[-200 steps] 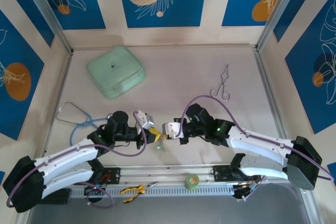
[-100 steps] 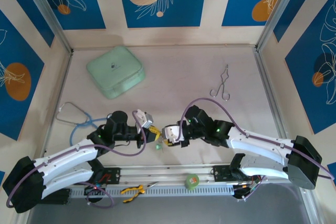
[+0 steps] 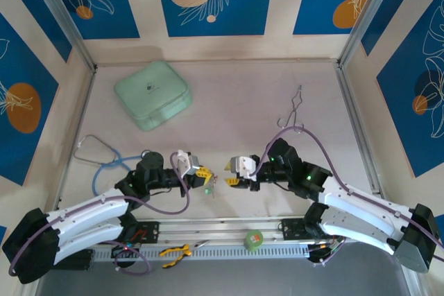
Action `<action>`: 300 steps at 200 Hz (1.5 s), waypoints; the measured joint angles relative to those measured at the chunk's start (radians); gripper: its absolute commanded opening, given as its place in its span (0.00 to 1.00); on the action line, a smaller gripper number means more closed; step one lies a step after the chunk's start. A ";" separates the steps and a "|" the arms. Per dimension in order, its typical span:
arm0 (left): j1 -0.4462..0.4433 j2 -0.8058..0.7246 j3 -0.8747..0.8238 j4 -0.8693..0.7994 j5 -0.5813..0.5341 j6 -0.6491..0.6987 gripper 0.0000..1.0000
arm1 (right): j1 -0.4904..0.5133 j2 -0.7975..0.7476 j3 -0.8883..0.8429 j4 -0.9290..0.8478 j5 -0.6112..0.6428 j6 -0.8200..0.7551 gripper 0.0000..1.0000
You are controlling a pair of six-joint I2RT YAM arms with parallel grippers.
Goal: Put the keys on the keyring
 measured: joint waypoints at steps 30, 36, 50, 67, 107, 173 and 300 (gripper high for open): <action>0.000 0.022 -0.011 0.073 0.002 0.039 0.00 | -0.001 0.045 -0.018 0.080 0.003 0.138 0.27; 0.000 0.028 -0.013 0.086 0.004 0.044 0.00 | -0.002 0.052 -0.020 0.099 0.003 0.159 0.26; 0.000 0.041 -0.013 0.111 0.011 0.051 0.00 | -0.002 0.068 -0.029 0.142 0.002 0.200 0.25; 0.000 0.053 -0.013 0.133 0.020 0.051 0.00 | -0.002 0.094 -0.032 0.178 0.003 0.231 0.23; 0.000 0.058 -0.014 0.149 0.027 0.051 0.00 | -0.003 0.145 -0.032 0.208 0.005 0.244 0.23; 0.000 0.059 -0.013 0.150 0.027 0.050 0.00 | -0.003 0.199 -0.031 0.226 -0.009 0.244 0.20; 0.001 0.073 -0.016 0.177 0.027 0.040 0.00 | -0.008 0.234 -0.031 0.257 -0.051 0.243 0.05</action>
